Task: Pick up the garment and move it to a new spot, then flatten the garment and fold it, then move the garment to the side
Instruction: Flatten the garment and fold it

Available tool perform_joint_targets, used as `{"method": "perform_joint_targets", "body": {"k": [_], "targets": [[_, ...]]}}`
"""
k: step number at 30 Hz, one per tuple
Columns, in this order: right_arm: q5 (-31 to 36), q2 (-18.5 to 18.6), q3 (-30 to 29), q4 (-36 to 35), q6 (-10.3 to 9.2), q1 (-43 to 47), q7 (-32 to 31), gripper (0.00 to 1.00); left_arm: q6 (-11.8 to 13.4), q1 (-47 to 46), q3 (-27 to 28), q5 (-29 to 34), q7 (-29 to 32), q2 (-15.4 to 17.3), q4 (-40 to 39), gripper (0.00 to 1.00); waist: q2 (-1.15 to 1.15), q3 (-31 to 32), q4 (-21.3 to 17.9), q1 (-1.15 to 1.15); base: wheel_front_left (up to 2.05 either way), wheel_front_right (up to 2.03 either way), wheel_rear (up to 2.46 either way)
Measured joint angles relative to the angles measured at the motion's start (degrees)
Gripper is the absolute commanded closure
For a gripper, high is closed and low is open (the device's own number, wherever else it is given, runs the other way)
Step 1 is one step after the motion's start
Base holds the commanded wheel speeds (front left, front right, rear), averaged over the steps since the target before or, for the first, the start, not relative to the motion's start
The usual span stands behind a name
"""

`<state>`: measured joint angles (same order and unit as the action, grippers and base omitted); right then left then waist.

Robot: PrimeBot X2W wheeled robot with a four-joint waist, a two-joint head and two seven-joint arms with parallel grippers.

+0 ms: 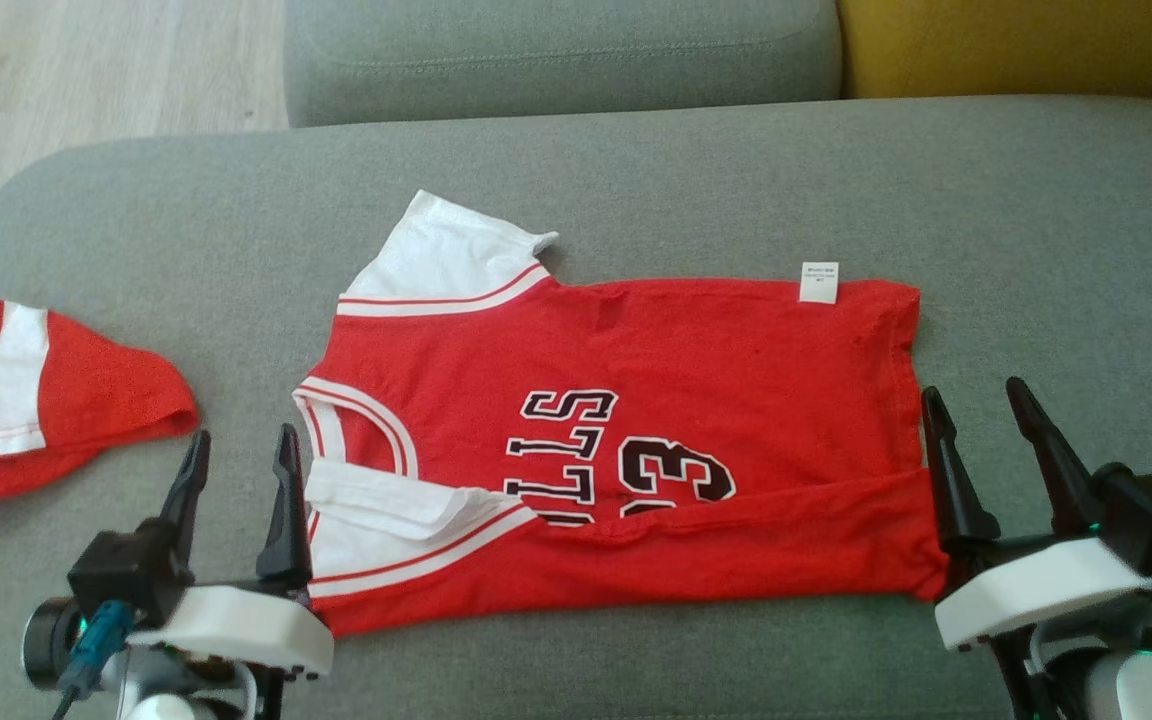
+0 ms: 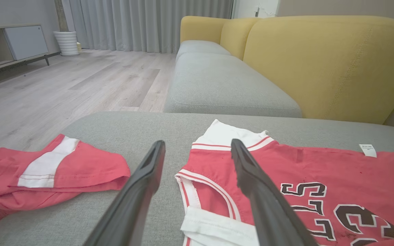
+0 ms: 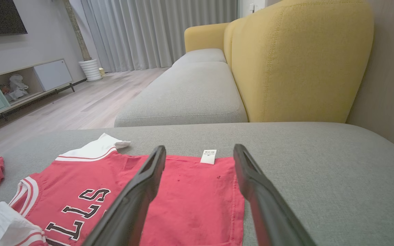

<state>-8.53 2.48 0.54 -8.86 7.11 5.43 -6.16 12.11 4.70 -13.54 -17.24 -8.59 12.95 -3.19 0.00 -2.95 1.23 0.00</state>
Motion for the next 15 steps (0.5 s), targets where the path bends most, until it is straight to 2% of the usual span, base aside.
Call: {"method": "perform_joint_targets", "body": {"k": [4, 7, 15], "targets": [[-0.1, 0.0, -0.1, 0.0, 0.0, -0.1, -0.2, 0.0, -0.1, -0.3, -0.4, -0.2, 0.0, 0.0, 0.9, 0.0, 0.0, -1.0, 0.3, 0.0, 0.0, 0.0, 0.0], [-0.6, 0.0, -0.4, -0.1, 0.0, -0.2, -0.3, 0.0, -1.7, -2.4, -0.9, -1.2, 0.0, -0.3, 2.8, 0.0, 0.0, -2.2, 0.5, 0.0, 0.0, 0.0, 0.0], [-0.6, 0.0, 0.1, -0.3, 0.0, -5.1, -0.4, 0.0, -8.3, -22.7, -3.5, -2.4, 1.1, -1.4, 14.9, 0.0, 0.0, -8.4, 0.2, 0.0, 0.0, 0.0, 0.0]]}}
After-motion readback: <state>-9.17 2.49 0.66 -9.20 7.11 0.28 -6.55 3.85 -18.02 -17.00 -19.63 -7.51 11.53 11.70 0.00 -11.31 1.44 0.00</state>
